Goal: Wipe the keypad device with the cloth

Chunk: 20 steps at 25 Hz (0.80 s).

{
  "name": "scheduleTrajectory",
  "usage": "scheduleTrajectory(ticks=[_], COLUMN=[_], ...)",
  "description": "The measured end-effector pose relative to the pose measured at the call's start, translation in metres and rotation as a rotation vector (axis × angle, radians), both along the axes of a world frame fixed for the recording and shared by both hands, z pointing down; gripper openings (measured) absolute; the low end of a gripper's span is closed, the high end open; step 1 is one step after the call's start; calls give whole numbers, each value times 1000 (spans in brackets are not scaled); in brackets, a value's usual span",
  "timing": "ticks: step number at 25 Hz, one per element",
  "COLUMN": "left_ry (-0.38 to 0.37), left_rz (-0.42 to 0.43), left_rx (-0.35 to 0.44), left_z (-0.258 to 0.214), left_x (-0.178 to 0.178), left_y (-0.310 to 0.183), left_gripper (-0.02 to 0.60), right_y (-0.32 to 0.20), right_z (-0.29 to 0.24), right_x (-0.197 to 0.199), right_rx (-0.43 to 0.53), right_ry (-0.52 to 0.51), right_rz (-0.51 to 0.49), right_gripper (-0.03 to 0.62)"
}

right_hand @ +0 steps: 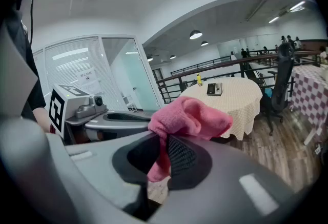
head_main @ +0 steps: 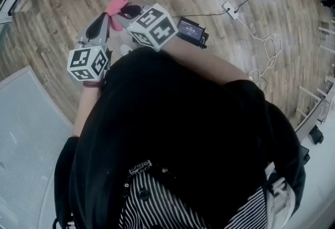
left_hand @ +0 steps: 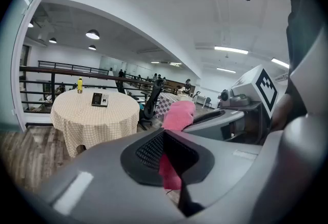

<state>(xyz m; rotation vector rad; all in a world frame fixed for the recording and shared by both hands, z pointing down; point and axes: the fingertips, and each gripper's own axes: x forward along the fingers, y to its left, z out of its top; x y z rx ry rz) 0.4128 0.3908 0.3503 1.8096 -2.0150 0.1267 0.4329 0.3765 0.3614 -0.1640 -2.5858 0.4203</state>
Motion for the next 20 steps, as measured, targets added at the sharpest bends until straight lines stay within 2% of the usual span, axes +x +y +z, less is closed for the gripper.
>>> scheduleTrajectory(ticks=[7, 20], left_ry=[23, 28], left_rz=[-20, -57], left_rx=[-2, -18], left_z=[8, 21], left_x=[19, 61], left_y=[-23, -59], left_gripper=[0, 2], right_y=[-22, -53], right_z=[8, 19], right_x=[18, 56], right_rx=[-2, -73], right_ry=[0, -36], right_rz=[-31, -95], right_gripper=[44, 44])
